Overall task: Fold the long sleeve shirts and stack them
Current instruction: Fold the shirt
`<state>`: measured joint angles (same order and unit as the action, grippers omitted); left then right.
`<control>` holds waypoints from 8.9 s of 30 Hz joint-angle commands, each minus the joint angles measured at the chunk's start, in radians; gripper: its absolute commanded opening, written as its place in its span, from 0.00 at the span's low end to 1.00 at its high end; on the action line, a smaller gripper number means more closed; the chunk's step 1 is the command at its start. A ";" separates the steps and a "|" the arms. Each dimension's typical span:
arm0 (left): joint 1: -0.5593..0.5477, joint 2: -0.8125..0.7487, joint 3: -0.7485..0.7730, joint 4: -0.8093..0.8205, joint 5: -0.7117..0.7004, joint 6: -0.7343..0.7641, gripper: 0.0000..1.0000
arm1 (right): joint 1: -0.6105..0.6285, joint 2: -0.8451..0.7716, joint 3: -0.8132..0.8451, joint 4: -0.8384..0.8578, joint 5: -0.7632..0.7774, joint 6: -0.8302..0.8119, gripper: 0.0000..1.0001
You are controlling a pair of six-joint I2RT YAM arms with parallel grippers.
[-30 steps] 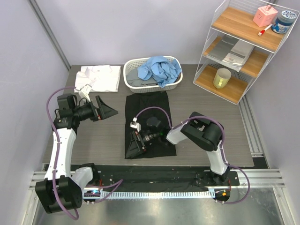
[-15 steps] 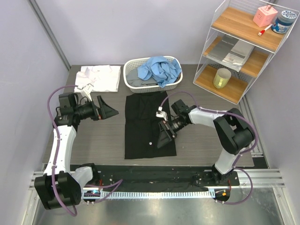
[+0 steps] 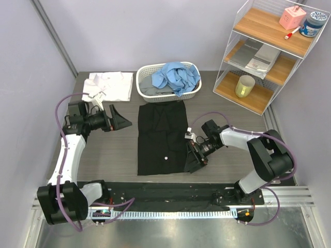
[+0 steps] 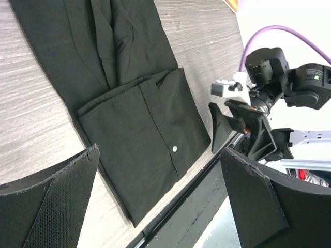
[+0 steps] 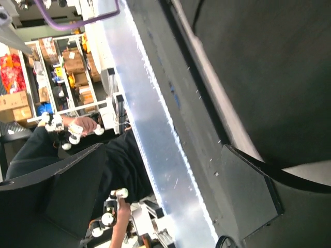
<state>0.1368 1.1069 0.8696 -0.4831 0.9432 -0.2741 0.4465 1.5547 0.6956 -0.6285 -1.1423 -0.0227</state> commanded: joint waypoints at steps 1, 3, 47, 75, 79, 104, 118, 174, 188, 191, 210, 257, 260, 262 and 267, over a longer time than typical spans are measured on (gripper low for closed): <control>-0.008 0.011 0.017 0.061 0.008 0.016 1.00 | 0.004 0.070 0.030 0.090 0.012 0.035 1.00; -0.009 0.008 0.006 0.063 0.009 0.024 1.00 | 0.004 0.085 0.041 0.102 0.007 0.036 1.00; -1.684 0.148 -0.273 0.301 -1.406 0.737 1.00 | 0.089 0.576 0.599 0.377 0.268 0.135 0.52; -1.652 0.357 -0.345 0.502 -1.569 0.760 0.50 | 0.089 0.610 0.519 0.438 0.250 0.152 0.51; -1.637 0.334 -0.310 0.443 -1.542 0.753 0.31 | 0.092 0.604 0.502 0.447 0.243 0.156 0.51; -1.375 0.208 0.278 -0.437 -0.447 0.457 0.00 | 0.034 0.424 0.720 0.174 0.213 0.000 0.73; -0.829 0.734 0.724 -0.792 -0.219 1.128 0.04 | 0.032 0.564 0.734 0.193 0.312 -0.059 0.61; -0.763 0.597 0.321 -0.463 -0.130 1.084 0.52 | 0.064 0.573 0.641 0.271 0.116 0.047 0.31; -0.760 0.765 0.580 -0.640 -0.169 1.116 0.00 | 0.075 0.608 0.637 0.237 0.113 -0.032 0.21; -0.750 0.792 0.606 -0.643 -0.187 1.133 0.00 | 0.075 0.607 0.634 0.230 0.115 -0.043 0.20; -0.686 0.743 0.600 -0.471 -0.204 1.156 0.00 | 0.066 0.634 0.693 0.170 0.102 -0.100 0.20; -0.372 0.843 0.532 -0.606 -0.167 1.035 0.42 | -0.080 0.280 0.532 -0.108 0.372 -0.342 0.19; -0.352 0.831 0.566 -0.653 -0.159 1.049 0.18 | -0.080 0.263 0.541 -0.114 0.392 -0.327 0.05; -0.344 0.838 0.594 -0.675 -0.152 1.064 0.06 | -0.083 0.263 0.558 -0.114 0.409 -0.309 0.01; -0.327 0.899 0.595 -0.562 -0.219 1.003 0.00 | -0.095 0.321 0.602 -0.064 0.502 -0.255 0.01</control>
<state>-0.2108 1.9686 1.4441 -1.1198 0.7631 0.7601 0.3656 1.8706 1.2339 -0.7547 -0.7380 -0.3290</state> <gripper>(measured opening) 0.006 0.036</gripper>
